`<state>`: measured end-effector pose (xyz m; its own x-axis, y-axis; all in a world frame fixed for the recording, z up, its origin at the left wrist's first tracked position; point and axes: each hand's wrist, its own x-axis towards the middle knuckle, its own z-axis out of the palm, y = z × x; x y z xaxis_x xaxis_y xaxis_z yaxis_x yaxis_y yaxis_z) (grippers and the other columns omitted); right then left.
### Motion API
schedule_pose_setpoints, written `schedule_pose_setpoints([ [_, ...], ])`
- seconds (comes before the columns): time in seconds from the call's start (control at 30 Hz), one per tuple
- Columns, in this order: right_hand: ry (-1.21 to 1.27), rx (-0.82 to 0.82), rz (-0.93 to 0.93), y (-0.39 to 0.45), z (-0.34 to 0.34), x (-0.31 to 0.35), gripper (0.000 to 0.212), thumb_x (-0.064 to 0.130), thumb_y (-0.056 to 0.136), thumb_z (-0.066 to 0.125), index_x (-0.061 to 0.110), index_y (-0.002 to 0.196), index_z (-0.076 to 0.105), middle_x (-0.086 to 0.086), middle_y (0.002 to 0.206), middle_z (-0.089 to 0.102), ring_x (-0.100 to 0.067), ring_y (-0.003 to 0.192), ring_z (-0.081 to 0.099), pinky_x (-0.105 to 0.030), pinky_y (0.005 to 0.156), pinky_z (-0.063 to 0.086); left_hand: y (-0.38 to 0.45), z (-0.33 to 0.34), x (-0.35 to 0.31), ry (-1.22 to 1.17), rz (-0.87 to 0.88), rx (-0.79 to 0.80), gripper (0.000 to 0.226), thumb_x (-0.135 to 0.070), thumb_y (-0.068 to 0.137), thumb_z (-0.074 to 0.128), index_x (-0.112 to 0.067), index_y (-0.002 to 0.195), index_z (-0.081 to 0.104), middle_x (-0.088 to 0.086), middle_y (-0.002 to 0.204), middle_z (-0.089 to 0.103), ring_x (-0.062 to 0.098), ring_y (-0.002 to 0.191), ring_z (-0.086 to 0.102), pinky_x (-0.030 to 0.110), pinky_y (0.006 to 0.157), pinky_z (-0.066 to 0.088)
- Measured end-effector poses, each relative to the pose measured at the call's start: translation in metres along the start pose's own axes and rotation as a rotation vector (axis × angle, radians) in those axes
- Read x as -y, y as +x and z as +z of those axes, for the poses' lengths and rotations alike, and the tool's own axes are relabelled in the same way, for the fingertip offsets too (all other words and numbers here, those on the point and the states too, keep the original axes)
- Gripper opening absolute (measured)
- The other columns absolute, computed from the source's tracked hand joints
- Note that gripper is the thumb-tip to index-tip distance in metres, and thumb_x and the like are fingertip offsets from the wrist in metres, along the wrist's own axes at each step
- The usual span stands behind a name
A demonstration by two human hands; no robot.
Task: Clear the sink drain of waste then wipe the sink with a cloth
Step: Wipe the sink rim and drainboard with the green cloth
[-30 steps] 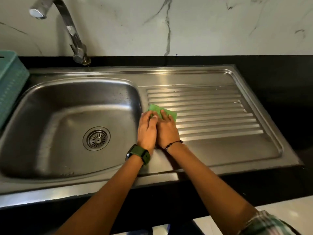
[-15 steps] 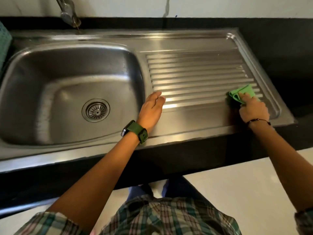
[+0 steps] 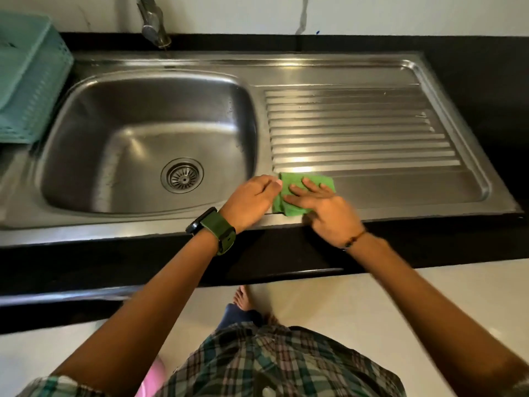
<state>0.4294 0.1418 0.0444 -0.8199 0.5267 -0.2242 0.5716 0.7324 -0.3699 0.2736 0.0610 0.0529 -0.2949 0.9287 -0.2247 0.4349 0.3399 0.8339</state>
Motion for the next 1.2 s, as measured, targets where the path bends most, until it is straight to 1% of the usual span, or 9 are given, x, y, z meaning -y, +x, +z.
schedule_pose_setpoints([
  [0.1, 0.064, -0.019, -0.017, -0.039, -0.021, -0.041, 0.062, -0.015, 0.080, 0.046, 0.021, 0.130, 0.049, -0.001, 0.144, 0.043, -0.019, 0.142, 0.025, -0.028, 0.118, 0.013, -0.033, -0.013, 0.007, 0.195, 0.063, 0.054, 0.034, -0.026, 0.098, 0.036, -0.001, 0.089, 0.057, 0.012, 0.089, 0.058, 0.022, 0.083, 0.051, 0.034, 0.080, 0.040],
  [0.23, 0.055, -0.145, 0.250, -0.053, -0.024, -0.064, 0.065, -0.011, 0.078, 0.050, 0.030, 0.129, 0.052, 0.002, 0.146, 0.042, -0.019, 0.140, 0.030, -0.042, 0.110, 0.034, -0.076, -0.028, 0.032, 0.405, 0.006, -0.072, 0.031, -0.030, 0.096, 0.037, -0.009, 0.109, 0.055, 0.009, 0.109, 0.059, 0.023, 0.097, 0.054, 0.036, 0.088, 0.042],
  [0.33, 0.013, -0.191, 0.327, -0.049, -0.013, -0.050, 0.063, -0.007, 0.078, 0.050, 0.028, 0.130, 0.052, -0.004, 0.148, 0.040, -0.029, 0.137, 0.035, -0.051, 0.101, 0.043, -0.100, -0.046, 0.047, 0.408, -0.021, -0.172, 0.027, -0.030, 0.096, 0.037, -0.010, 0.105, 0.054, 0.007, 0.105, 0.057, 0.023, 0.094, 0.054, 0.038, 0.084, 0.044],
  [0.53, 0.019, -0.187, 0.378, -0.053, -0.007, -0.011, 0.053, -0.004, 0.083, 0.050, 0.021, 0.130, 0.053, -0.010, 0.144, 0.044, -0.034, 0.135, 0.035, -0.054, 0.102, 0.040, -0.127, -0.082, 0.071, 0.352, -0.095, -0.307, 0.031, -0.029, 0.096, 0.037, -0.008, 0.103, 0.058, 0.008, 0.100, 0.061, 0.022, 0.090, 0.056, 0.042, 0.084, 0.046],
  [0.77, -0.230, -0.136, 0.185, -0.004, 0.023, 0.129, 0.053, 0.006, 0.074, 0.064, 0.019, 0.125, 0.057, -0.018, 0.123, 0.062, -0.037, 0.106, 0.062, -0.041, 0.083, 0.052, -0.149, -0.130, 0.100, 0.220, -0.110, -0.562, 0.028, -0.019, 0.096, 0.043, -0.005, 0.113, 0.059, 0.011, 0.112, 0.063, 0.022, 0.103, 0.058, 0.024, 0.089, 0.040],
  [0.87, -0.289, -0.085, 0.003, 0.034, 0.047, 0.208, 0.058, 0.009, 0.052, 0.079, 0.016, 0.108, 0.068, -0.020, 0.089, 0.072, -0.036, 0.073, 0.069, -0.035, 0.056, 0.055, -0.160, -0.155, 0.115, 0.210, -0.125, -0.629, 0.028, -0.008, 0.093, 0.043, -0.005, 0.117, 0.058, 0.010, 0.123, 0.058, 0.022, 0.114, 0.054, 0.016, 0.093, 0.034],
  [1.0, -0.212, -0.071, -0.225, 0.091, 0.081, 0.310, 0.044, 0.015, 0.066, 0.067, 0.023, 0.109, 0.062, -0.008, 0.096, 0.072, -0.028, 0.088, 0.068, -0.031, 0.067, 0.053, -0.178, -0.198, 0.137, 0.164, -0.172, -0.798, 0.034, 0.005, 0.086, 0.042, -0.006, 0.111, 0.062, 0.008, 0.127, 0.057, 0.020, 0.115, 0.054, 0.005, 0.090, 0.030],
  [1.13, -0.278, -0.206, -0.461, 0.135, 0.106, 0.389, 0.030, 0.026, 0.038, 0.086, 0.018, 0.062, 0.071, 0.001, 0.052, 0.067, -0.014, 0.044, 0.064, -0.017, 0.037, 0.044, -0.189, -0.235, 0.155, 0.105, -0.204, -0.897, 0.035, 0.010, 0.083, 0.042, -0.004, 0.108, 0.064, 0.009, 0.121, 0.060, 0.018, 0.111, 0.056, 0.000, 0.089, 0.030],
  [1.2, -0.327, -0.204, -0.491, 0.150, 0.106, 0.412, 0.026, 0.029, 0.047, 0.083, 0.016, 0.066, 0.071, 0.001, 0.054, 0.069, -0.013, 0.047, 0.065, -0.018, 0.041, 0.046, -0.190, -0.250, 0.161, 0.083, -0.181, -0.923, 0.035, 0.011, 0.082, 0.042, -0.002, 0.106, 0.064, 0.008, 0.117, 0.061, 0.013, 0.105, 0.055, -0.005, 0.086, 0.029],
])
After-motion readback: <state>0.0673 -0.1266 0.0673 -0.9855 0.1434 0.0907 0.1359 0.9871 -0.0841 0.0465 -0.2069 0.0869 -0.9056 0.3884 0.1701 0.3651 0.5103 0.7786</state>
